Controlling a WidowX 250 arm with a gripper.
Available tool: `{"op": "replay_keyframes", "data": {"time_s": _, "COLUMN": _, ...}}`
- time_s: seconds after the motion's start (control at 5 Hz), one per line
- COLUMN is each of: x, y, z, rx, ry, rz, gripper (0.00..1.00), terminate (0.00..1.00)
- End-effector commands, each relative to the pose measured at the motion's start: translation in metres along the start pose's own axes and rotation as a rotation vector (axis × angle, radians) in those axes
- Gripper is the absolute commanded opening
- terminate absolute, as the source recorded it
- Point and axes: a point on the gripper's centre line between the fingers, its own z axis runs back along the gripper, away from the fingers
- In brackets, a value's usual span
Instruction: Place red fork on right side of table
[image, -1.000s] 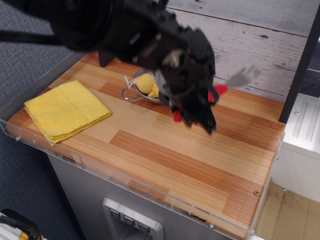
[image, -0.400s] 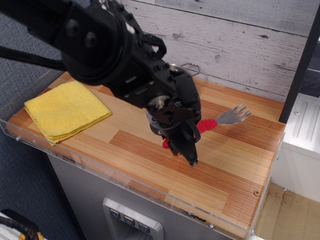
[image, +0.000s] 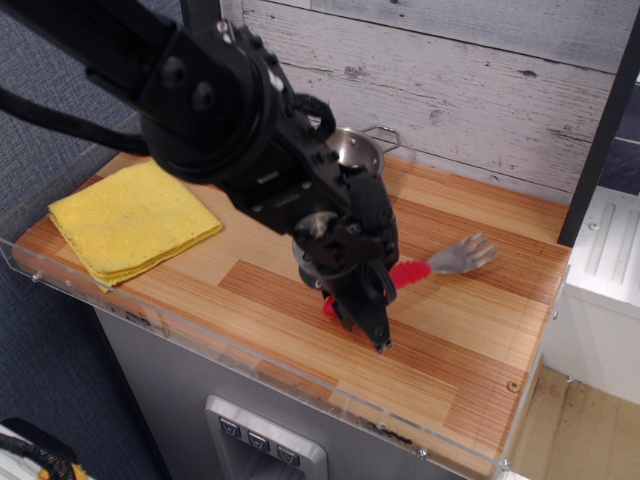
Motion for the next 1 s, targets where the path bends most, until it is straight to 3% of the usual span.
{"op": "replay_keyframes", "data": {"time_s": 0.0, "x": -0.017, "y": 0.005, "z": 0.004, "rx": 0.012, "ry": 0.006, "rz": 0.012, "gripper": 0.0, "terminate": 0.0}}
{"op": "replay_keyframes", "data": {"time_s": 0.2, "x": -0.01, "y": 0.011, "z": 0.008, "rx": 0.034, "ry": -0.001, "rz": 0.042, "gripper": 1.0, "terminate": 0.0}}
{"op": "replay_keyframes", "data": {"time_s": 0.6, "x": -0.008, "y": 0.013, "z": 0.013, "rx": 0.037, "ry": -0.003, "rz": 0.044, "gripper": 1.0, "terminate": 0.0}}
{"op": "replay_keyframes", "data": {"time_s": 0.8, "x": -0.001, "y": 0.016, "z": 0.022, "rx": 0.028, "ry": -0.056, "rz": 0.054, "gripper": 1.0, "terminate": 0.0}}
